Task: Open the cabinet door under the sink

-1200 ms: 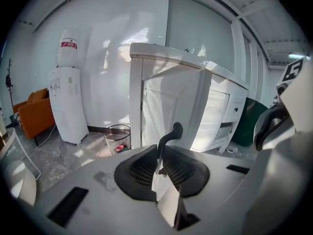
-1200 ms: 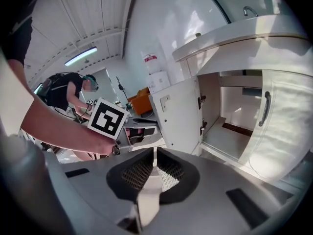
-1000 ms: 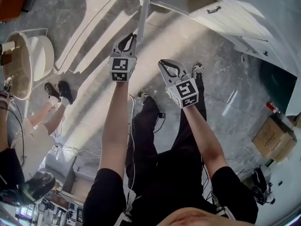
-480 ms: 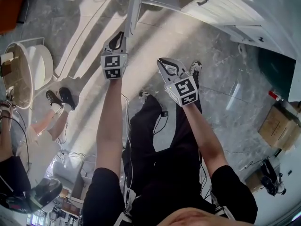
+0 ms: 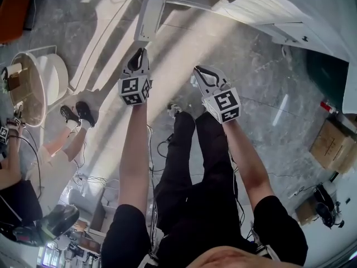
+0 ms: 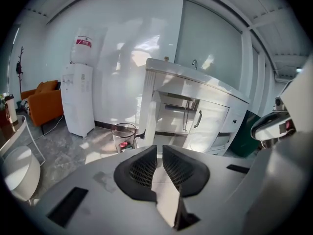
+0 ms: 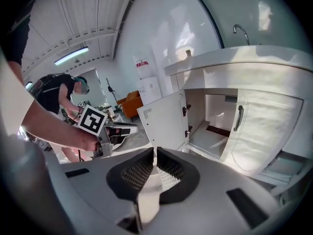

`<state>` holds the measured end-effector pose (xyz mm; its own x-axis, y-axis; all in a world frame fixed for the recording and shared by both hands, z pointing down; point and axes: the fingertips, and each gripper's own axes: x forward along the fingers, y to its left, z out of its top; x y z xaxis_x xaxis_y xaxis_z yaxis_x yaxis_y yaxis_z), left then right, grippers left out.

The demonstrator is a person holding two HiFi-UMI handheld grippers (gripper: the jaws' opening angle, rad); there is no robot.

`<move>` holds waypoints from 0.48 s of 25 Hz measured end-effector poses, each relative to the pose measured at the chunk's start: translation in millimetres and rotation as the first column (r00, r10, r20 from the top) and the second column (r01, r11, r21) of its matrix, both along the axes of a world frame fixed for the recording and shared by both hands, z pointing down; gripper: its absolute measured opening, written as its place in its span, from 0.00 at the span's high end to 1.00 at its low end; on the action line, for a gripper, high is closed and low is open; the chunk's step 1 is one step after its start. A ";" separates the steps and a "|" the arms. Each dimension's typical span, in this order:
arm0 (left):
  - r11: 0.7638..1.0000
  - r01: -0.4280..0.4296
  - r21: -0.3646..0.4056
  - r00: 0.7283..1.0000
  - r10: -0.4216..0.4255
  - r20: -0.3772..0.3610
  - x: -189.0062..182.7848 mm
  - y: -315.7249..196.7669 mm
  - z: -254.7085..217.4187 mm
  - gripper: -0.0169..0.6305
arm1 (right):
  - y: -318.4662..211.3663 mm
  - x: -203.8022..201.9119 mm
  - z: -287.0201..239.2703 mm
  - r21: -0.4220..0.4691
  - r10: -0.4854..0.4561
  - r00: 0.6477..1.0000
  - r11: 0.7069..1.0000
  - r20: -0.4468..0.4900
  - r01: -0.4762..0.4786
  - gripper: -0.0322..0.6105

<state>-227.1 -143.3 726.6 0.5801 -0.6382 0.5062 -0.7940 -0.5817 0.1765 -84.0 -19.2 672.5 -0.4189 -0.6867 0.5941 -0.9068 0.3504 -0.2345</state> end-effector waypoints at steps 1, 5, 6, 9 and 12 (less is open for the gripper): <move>1.000 0.000 0.001 1.000 0.000 0.000 2.3 3.0 -6.2 0.91 | -1.8 2.8 -6.4 0.005 0.004 1.000 1.000 0.001 -0.004 0.83; 1.000 0.011 0.014 1.000 -0.011 -0.022 13.4 13.7 -38.5 0.91 | -7.5 16.3 -30.4 0.023 0.004 1.000 1.000 -0.013 -0.003 0.83; 1.000 0.012 0.013 0.999 -0.011 -0.033 16.7 18.3 -47.9 0.91 | -6.9 20.1 -36.2 0.021 0.001 1.000 1.000 -0.023 0.000 0.83; 1.000 -0.008 0.018 0.999 0.009 -0.041 28.9 30.2 -78.7 0.94 | -9.7 31.5 -57.3 0.029 -0.007 0.999 1.000 -0.045 0.008 0.83; 0.998 -0.058 0.010 0.998 0.059 -0.036 40.4 47.3 -105.0 0.95 | -9.8 39.8 -81.3 0.049 -0.028 0.997 0.998 -0.068 0.032 0.84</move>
